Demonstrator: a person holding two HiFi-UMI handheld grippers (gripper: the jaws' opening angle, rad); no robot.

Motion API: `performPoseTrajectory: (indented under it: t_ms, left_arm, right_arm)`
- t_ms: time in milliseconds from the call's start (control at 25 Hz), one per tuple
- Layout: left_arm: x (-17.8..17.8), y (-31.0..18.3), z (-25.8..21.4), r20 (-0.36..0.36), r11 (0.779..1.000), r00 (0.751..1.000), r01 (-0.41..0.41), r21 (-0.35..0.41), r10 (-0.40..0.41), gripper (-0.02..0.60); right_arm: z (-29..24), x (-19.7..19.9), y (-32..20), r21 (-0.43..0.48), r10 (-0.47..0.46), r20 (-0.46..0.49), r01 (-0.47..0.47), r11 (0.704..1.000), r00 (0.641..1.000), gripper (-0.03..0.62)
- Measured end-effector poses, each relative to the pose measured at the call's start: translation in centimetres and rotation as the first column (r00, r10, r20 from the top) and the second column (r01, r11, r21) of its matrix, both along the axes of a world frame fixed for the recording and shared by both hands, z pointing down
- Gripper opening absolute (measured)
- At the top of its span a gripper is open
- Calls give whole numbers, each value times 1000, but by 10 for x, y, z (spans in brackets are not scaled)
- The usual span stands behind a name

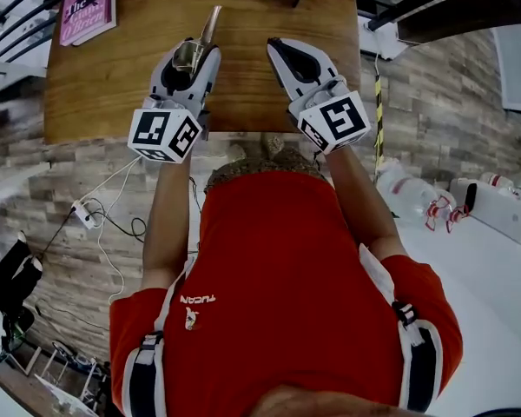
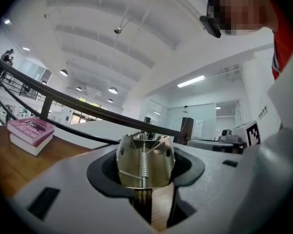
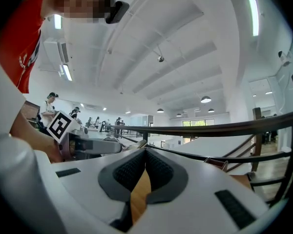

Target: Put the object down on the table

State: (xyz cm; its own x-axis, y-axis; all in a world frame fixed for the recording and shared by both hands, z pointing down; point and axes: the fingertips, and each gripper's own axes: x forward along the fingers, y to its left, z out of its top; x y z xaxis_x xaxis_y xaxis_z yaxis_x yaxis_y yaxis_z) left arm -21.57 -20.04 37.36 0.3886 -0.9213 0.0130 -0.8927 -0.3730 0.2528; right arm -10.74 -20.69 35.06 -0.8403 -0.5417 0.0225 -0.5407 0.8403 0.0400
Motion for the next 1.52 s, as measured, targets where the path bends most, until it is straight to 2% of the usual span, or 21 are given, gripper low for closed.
performPoseTrajectory:
  t_ms: [240,440,640,960,1360,1520]
  left_arm:
    - [14,-39,35,8,996,1000,-28,-86,28,206]
    - [29,-67,73,27,981,997,-61,-185,67,206]
    - [37,-86,112,55,952,993,-86,-294,106,206]
    - [39,-102,165,89,887,986,-84,-453,139,206]
    - [48,-108,191,142,845,974,-79,-528,179,207]
    - [46,-112,194,157,845,972,-68,-530,176,209]
  right_arm:
    - [22,11,-31,-33,9,-11,-9,999,1000,25]
    - [36,22,-45,-62,8,-18,-9,998,1000,25]
    - [44,25,-56,-84,9,-22,-11,996,1000,25]
    - [54,24,-66,-114,0,-40,-5,993,999,25]
    - [62,33,-65,-135,22,-52,-28,990,998,25]
    - [63,38,-66,-138,35,-56,-42,990,998,25]
